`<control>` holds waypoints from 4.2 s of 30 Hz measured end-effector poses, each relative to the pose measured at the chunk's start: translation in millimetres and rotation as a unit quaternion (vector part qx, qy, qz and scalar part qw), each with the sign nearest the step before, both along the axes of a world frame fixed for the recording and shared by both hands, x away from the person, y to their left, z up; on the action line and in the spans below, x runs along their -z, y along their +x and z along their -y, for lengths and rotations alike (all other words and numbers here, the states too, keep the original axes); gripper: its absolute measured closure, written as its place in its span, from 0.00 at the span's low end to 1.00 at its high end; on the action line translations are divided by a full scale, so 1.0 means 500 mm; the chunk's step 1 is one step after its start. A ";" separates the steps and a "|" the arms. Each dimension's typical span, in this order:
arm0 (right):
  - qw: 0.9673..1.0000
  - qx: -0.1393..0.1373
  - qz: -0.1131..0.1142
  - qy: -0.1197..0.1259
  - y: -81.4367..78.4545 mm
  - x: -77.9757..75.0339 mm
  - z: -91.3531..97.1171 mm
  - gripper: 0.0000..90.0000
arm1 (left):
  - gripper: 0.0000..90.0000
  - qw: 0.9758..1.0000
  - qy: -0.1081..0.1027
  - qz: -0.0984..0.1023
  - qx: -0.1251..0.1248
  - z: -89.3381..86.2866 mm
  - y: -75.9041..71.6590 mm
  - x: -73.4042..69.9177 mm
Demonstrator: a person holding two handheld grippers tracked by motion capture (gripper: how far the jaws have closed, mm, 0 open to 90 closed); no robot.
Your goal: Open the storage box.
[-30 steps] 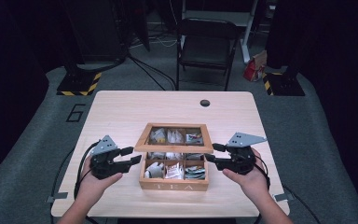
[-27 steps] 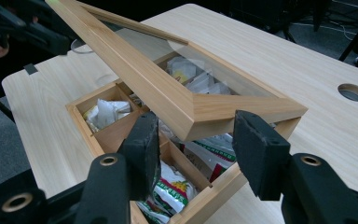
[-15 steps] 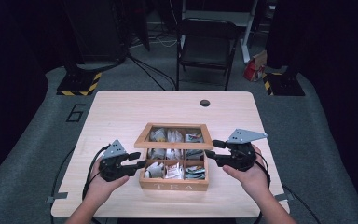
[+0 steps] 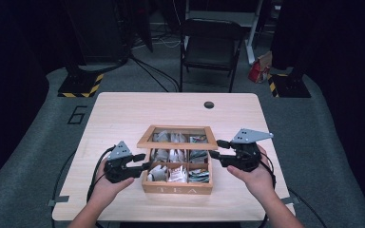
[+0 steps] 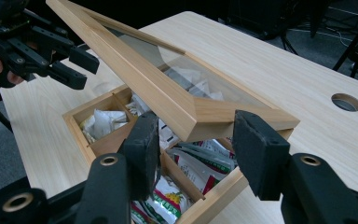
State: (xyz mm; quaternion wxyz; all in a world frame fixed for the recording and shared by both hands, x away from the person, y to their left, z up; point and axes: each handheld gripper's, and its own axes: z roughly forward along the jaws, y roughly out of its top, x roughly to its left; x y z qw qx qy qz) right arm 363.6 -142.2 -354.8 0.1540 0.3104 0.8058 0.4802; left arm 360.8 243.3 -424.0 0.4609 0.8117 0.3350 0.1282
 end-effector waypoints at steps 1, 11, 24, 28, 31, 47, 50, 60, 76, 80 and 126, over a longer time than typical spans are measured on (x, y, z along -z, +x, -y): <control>1.000 0.001 -0.002 0.002 0.001 -0.002 0.000 0.57 | 0.61 1.000 0.000 0.003 -0.003 0.000 0.002 0.000; 1.000 0.005 0.004 0.012 0.021 -0.023 0.001 0.57 | 0.61 1.000 0.002 0.004 -0.014 -0.009 0.021 -0.007; 1.000 0.009 0.005 0.021 0.044 -0.044 0.002 0.58 | 0.61 0.999 0.014 0.022 -0.037 -0.014 0.078 -0.036; 1.000 0.013 0.006 0.021 0.049 -0.050 0.001 0.59 | 0.61 0.998 0.025 0.028 -0.045 -0.014 0.099 -0.039; 1.000 0.014 0.005 0.022 0.052 -0.054 0.000 0.59 | 0.61 0.998 0.033 0.034 -0.047 -0.012 0.114 -0.041; 1.000 0.011 0.006 0.028 0.070 -0.062 0.003 0.59 | 0.60 0.996 0.028 0.058 -0.064 0.012 0.159 -0.049; 1.000 0.010 0.006 0.025 0.072 -0.061 0.003 0.59 | 0.61 0.996 0.022 0.063 -0.066 0.012 0.164 -0.049; 1.000 0.011 0.006 0.020 0.081 -0.060 0.000 0.59 | 0.66 0.996 0.016 0.053 -0.068 0.011 0.175 -0.062; 0.999 0.011 0.007 0.031 0.109 -0.032 0.006 0.58 | 0.66 0.996 0.023 0.048 -0.065 0.013 0.182 -0.069; 0.999 0.014 0.002 0.029 0.117 -0.012 0.009 0.56 | 0.66 0.996 0.017 0.047 -0.070 0.013 0.186 -0.070; 0.998 0.062 -0.023 0.016 0.252 0.086 -0.018 0.61 | 0.67 0.996 0.002 0.041 -0.084 0.016 0.221 -0.086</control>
